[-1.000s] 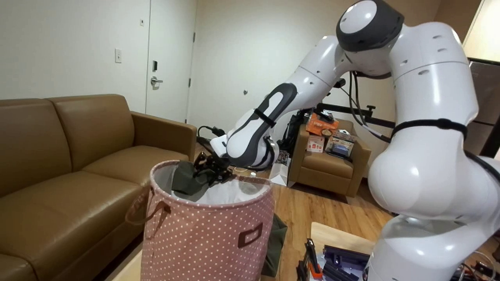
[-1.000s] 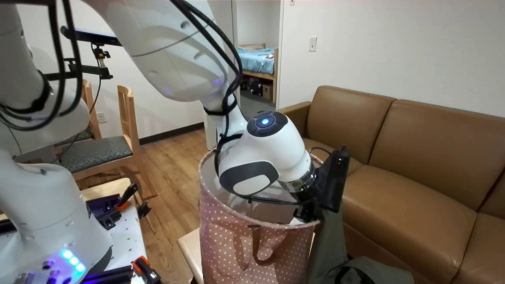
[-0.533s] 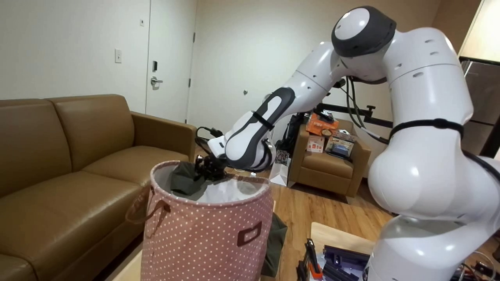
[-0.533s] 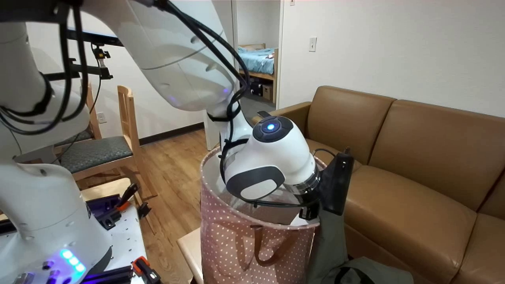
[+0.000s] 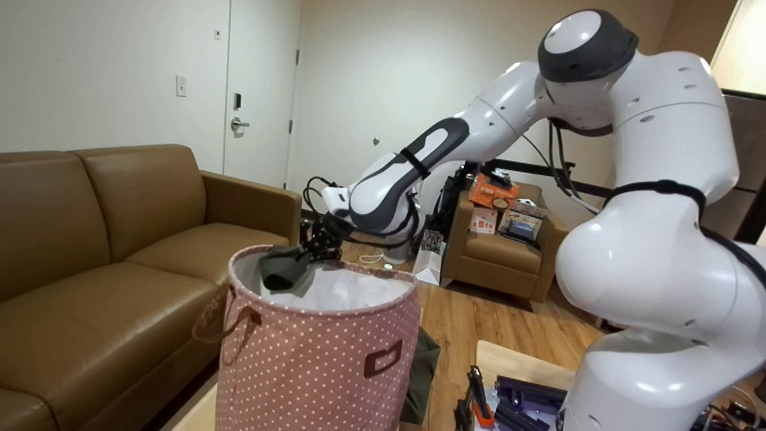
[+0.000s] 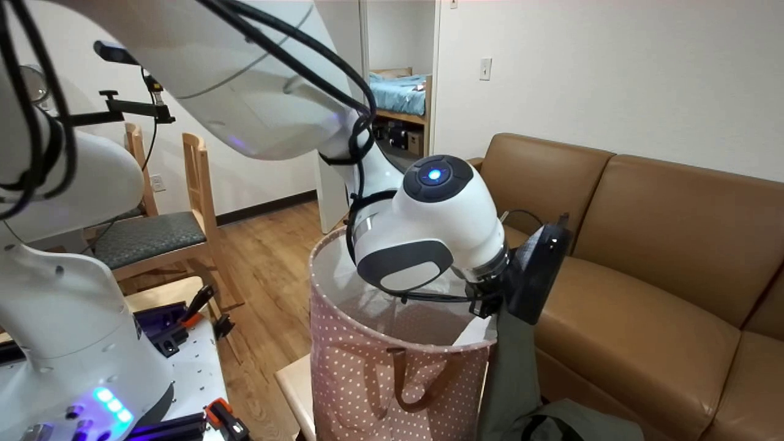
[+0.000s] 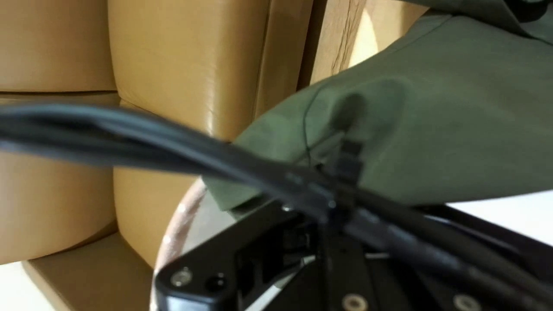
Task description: Take the green cloth from the laundry basket and place it on the stool
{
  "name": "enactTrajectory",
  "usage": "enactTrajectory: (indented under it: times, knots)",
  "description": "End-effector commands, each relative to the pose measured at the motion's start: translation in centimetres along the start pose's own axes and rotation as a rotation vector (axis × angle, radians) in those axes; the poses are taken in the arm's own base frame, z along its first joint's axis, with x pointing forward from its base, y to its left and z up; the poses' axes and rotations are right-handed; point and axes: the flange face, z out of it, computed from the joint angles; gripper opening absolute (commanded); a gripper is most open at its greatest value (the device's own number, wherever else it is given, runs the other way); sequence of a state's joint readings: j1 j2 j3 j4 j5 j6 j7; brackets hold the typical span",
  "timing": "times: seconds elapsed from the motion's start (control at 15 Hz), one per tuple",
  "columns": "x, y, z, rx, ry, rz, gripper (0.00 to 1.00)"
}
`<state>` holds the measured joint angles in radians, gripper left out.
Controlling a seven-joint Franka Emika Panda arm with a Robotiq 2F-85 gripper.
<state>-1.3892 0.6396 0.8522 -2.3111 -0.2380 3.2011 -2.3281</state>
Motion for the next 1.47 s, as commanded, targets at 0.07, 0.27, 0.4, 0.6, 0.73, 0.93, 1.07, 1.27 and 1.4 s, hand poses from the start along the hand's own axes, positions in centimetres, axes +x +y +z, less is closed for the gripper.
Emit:
enactTrajectory:
  times: [0.07,0.27,0.4,0.6,0.73,0.93,1.07,1.27,1.4]
  knots:
    - [-6.0,0.2,-5.0,-0.072,0.060,0.215,0.02]
    - [-10.5,-1.4,-7.4,-0.079,0.062,0.365,0.02]
    - [-13.2,-2.6,-8.2,-0.081,0.056,0.471,0.02]
    - [-15.2,-3.1,-7.8,-0.041,0.011,0.607,0.02]
    - [-15.4,-3.2,-6.7,-0.001,-0.046,0.655,0.02]
    - [-15.8,-4.0,-4.2,0.126,-0.121,0.709,0.02]
    - [-16.2,-5.6,-1.8,0.196,-0.192,0.744,0.02]
    - [-16.4,-8.1,2.0,0.384,-0.231,0.775,0.02]
    - [-15.6,-9.9,3.9,0.519,-0.241,0.783,0.02]
